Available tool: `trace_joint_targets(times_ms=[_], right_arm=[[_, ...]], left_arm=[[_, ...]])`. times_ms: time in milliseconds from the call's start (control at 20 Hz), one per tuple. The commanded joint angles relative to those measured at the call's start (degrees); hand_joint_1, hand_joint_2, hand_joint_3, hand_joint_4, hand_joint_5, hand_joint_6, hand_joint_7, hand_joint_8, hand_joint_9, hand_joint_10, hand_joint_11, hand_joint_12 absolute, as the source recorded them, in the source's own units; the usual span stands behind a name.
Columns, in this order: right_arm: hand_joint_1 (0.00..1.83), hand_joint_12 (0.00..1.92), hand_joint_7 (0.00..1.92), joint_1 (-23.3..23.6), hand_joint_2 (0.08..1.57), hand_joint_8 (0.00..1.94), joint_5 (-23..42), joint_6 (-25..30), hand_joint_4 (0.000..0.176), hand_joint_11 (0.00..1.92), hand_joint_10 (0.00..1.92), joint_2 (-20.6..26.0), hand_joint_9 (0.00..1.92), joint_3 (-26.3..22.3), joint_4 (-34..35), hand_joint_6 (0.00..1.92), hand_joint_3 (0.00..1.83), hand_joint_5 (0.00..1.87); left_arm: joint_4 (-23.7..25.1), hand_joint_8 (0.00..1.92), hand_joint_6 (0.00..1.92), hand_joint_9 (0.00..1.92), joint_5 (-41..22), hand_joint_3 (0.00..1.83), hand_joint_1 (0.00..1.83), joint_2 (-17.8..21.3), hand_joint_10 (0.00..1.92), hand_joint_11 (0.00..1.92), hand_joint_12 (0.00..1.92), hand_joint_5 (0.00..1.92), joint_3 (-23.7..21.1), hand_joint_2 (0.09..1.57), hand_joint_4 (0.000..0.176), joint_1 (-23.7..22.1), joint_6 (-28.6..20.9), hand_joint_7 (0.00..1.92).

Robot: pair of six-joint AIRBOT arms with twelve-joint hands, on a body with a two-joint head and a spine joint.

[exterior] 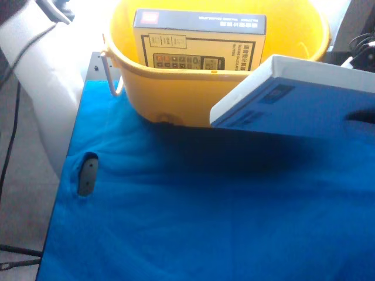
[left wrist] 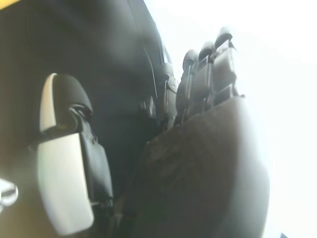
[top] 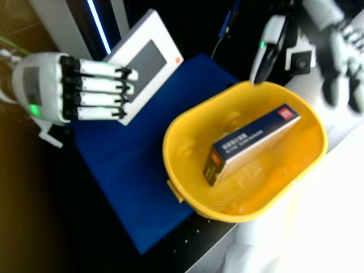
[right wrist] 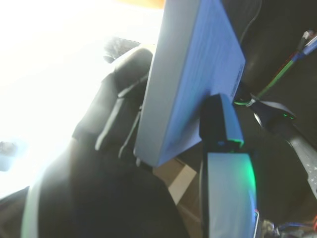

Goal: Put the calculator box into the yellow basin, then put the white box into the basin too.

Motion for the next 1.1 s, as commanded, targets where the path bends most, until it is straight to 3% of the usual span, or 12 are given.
trace_joint_targets(times_ms=[0, 50, 100, 150, 250, 450, 600, 850, 1050], right_arm=[[1.38, 1.25, 0.99, 0.69, 1.11, 1.05, -7.11, 0.51, 0.000, 0.71, 1.18, 0.38, 0.88, 0.02, -1.97, 0.95, 0.00, 0.97], [1.38, 1.25, 0.98, 0.69, 1.11, 1.05, -7.13, 0.51, 0.000, 0.71, 1.20, 0.69, 0.87, -0.17, -1.97, 0.93, 0.00, 0.99], [1.38, 1.25, 1.00, 0.69, 1.11, 1.05, -7.40, 0.51, 0.000, 0.71, 1.18, 1.15, 0.87, -0.39, -1.97, 0.95, 0.00, 0.98], [1.38, 1.25, 0.99, 0.68, 1.11, 1.05, -8.81, 0.50, 0.000, 0.71, 1.18, 1.70, 0.88, -0.52, -1.97, 0.95, 0.00, 0.98], [1.38, 1.24, 1.00, 0.70, 1.11, 1.05, -9.91, 0.50, 0.000, 0.71, 1.18, 1.92, 0.87, -0.46, -1.97, 0.95, 0.00, 0.98], [1.38, 1.24, 0.98, 1.41, 1.11, 1.04, -10.47, 0.49, 0.000, 0.71, 1.19, 2.52, 0.87, -0.33, -1.97, 0.94, 0.00, 0.99], [1.38, 1.24, 0.99, 3.63, 1.11, 1.04, -10.56, 0.45, 0.000, 0.71, 1.19, 3.41, 0.87, 0.04, -1.97, 0.94, 0.00, 0.99], [1.38, 1.24, 1.00, 5.67, 1.11, 1.04, -13.64, -0.31, 0.000, 0.71, 1.17, 3.50, 0.87, 0.17, -1.97, 0.94, 0.00, 0.98], [1.38, 1.24, 0.99, 8.51, 1.11, 1.03, -13.75, -0.42, 0.000, 0.71, 1.19, 3.45, 0.87, 1.74, -1.97, 0.94, 0.00, 0.99]], left_arm=[[-1.57, 0.01, 0.02, 0.19, -12.45, 0.00, 0.71, 1.96, 0.03, 0.00, 0.76, 0.35, -1.25, 1.13, 0.029, -0.49, -1.04, 0.26], [-1.57, 0.01, 0.02, 0.21, -14.56, 0.00, 0.64, 3.38, 0.03, 0.00, 0.91, 0.38, -2.28, 1.12, 0.064, -0.45, -1.79, 0.27], [-1.56, 0.00, 0.03, 0.25, -16.96, 0.00, 0.64, 4.80, 0.04, 0.00, 0.96, 0.41, -3.32, 1.13, 0.063, -0.30, -2.45, 0.28], [-1.59, 0.00, 0.03, 0.27, -19.98, 0.01, 0.63, 7.12, 0.05, 0.00, 0.98, 0.42, -5.24, 1.15, 0.059, -0.22, -2.53, 0.26], [-1.66, 0.02, 0.00, 0.33, -23.31, 0.02, 0.61, 9.60, 0.07, 0.00, 1.08, 0.36, -7.24, 1.23, 0.000, -0.05, -2.52, 0.32], [-2.22, 0.02, 0.03, 0.39, -28.58, 0.00, 0.61, 12.60, 0.18, 0.00, 1.31, 0.44, -10.14, 1.25, 0.000, 1.27, -1.72, 0.43], [-2.90, 0.00, 0.04, 0.35, -31.14, 0.00, 0.72, 15.79, 0.17, 0.00, 1.08, 0.46, -13.41, 1.22, 0.000, 2.46, 1.70, 0.42], [-3.52, 0.01, 0.02, 0.37, -32.02, 0.00, 0.78, 17.01, 0.13, 0.00, 1.08, 0.44, -15.15, 1.26, 0.000, 3.43, 4.35, 0.41], [-5.02, 0.01, 0.03, 0.33, -33.44, 0.00, 0.68, 16.98, 0.09, 0.00, 0.98, 0.48, -15.47, 1.27, 0.000, 4.75, 6.02, 0.42]])
